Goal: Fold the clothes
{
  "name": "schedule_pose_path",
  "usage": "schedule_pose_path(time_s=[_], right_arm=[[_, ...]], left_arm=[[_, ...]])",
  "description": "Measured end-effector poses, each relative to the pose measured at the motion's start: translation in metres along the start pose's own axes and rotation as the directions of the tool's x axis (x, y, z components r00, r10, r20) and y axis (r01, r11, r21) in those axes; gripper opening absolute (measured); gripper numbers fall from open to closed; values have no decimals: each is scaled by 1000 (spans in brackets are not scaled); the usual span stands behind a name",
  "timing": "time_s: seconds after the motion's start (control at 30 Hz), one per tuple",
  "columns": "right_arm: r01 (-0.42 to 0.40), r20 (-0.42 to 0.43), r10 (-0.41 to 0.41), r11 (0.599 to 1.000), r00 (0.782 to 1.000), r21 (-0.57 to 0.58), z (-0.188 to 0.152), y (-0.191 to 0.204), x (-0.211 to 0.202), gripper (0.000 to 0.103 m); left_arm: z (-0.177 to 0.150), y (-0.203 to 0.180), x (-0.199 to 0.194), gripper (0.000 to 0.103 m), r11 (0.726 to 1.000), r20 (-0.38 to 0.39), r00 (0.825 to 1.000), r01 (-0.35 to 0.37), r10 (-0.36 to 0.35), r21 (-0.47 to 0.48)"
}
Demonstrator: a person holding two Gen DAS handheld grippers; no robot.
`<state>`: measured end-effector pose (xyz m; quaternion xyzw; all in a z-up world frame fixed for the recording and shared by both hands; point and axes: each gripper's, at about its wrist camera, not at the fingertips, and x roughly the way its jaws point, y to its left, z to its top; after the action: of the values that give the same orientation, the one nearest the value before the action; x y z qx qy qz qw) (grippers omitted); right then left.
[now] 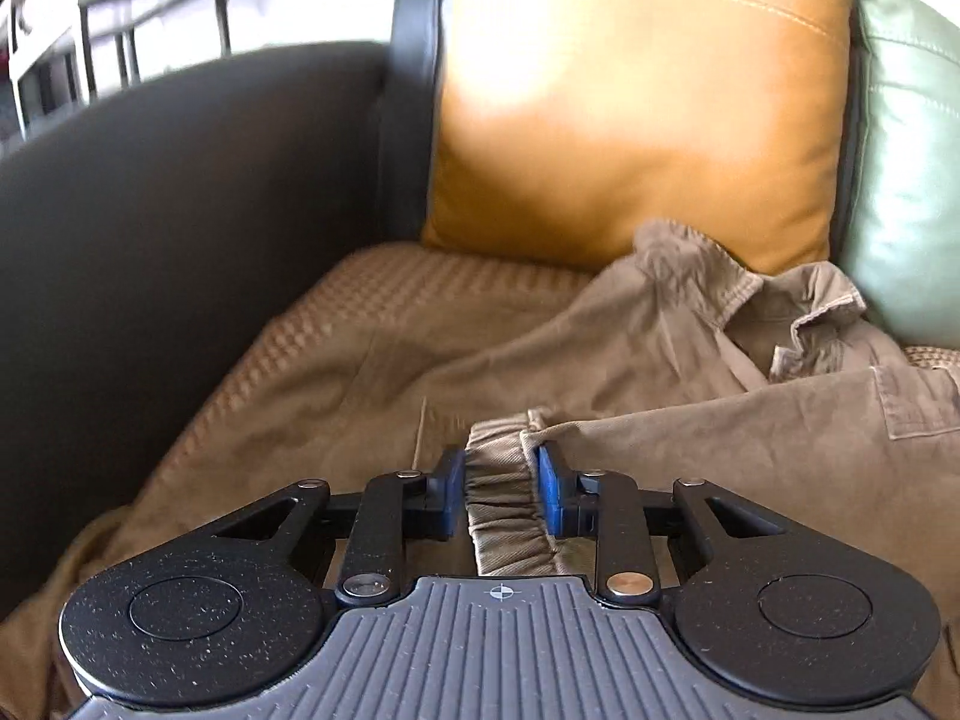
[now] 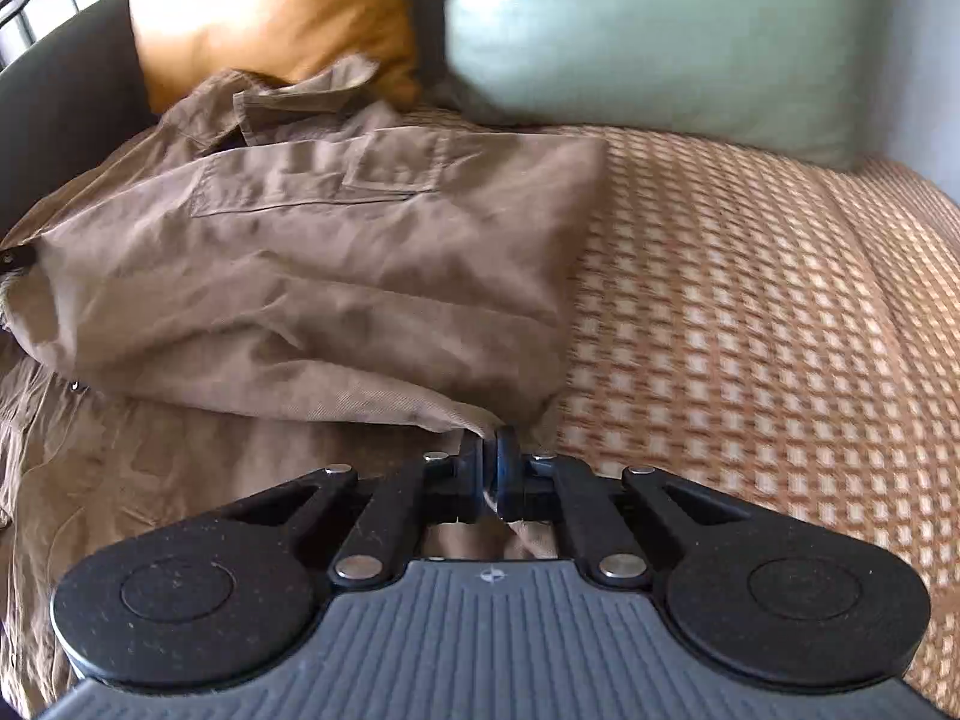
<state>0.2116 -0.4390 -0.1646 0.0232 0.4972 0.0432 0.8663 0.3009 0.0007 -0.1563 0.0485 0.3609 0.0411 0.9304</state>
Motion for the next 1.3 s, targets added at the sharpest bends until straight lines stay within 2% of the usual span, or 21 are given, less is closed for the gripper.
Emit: schedule_pose_path(time_s=[0.07,0.1,0.13,0.17,0.2,0.23,0.27,0.3,0.33,0.43,0.5,0.57,0.73,0.9,0.93,0.97,1.03,1.1,1.2,1.27,1.3], right_arm=[[8,-22,-9,1000,1000,-18,-3,4,5,5],[14,-32,-15,1000,999,-26,-3,7,7,5],[23,-41,-25,999,999,-30,-2,10,8,6],[28,-52,-29,999,998,-34,0,12,7,10],[25,-65,-27,999,998,-36,4,13,3,18],[18,-73,-21,999,997,-33,7,13,-2,28],[6,-62,-7,1000,998,-18,9,12,-12,49],[-11,-32,11,1000,999,0,10,11,-23,54],[-35,0,35,999,999,17,12,10,-33,54],[-103,79,99,993,992,51,22,12,-62,54],[-151,113,143,986,983,67,38,23,-69,54],[-209,136,194,972,972,109,59,38,-63,54],[-301,156,274,935,949,188,109,81,-25,54],[-311,136,289,931,948,190,122,115,18,54],[-297,111,280,935,953,193,118,118,28,54],[-272,78,261,942,962,198,113,121,39,54],[-204,-22,213,957,977,208,104,126,62,54],[-139,-107,163,968,981,207,97,131,79,54],[-200,-33,205,973,978,113,103,154,52,55],[-278,15,277,960,961,25,107,181,24,57],[-325,28,326,945,945,-27,108,197,12,60]], left_arm=[[-6,-16,17,28,993,-38,998,-53,57,101],[-11,-23,23,29,984,-34,996,-79,86,157],[-16,-30,22,33,972,-7,994,-105,109,209],[-19,-34,19,45,961,14,992,-124,124,248],[-20,-37,15,51,950,31,990,-139,135,281],[-21,-35,10,67,945,45,990,-143,136,294],[-21,-28,5,74,950,49,991,-131,122,282],[-19,-20,-1,74,959,50,993,-114,104,260],[-17,-10,-6,76,970,47,995,-92,84,224],[-5,20,-22,75,997,38,999,-16,13,76],[5,29,-33,76,1000,49,999,23,-22,-20],[14,29,-41,77,995,62,996,75,-71,-59],[17,10,-46,79,993,75,991,115,-113,-14],[3,18,-47,79,995,60,993,101,-102,25],[0,22,-50,78,995,60,993,98,-100,26],[-3,25,-52,81,995,60,993,96,-97,28],[-9,33,-57,83,995,60,994,90,-92,31],[-15,40,-62,82,996,60,994,85,-87,34],[-23,52,-69,83,996,60,995,77,-80,39],[-40,79,-88,84,999,53,998,40,-41,6],[-49,95,-99,84,1000,47,999,18,-17,-15]])
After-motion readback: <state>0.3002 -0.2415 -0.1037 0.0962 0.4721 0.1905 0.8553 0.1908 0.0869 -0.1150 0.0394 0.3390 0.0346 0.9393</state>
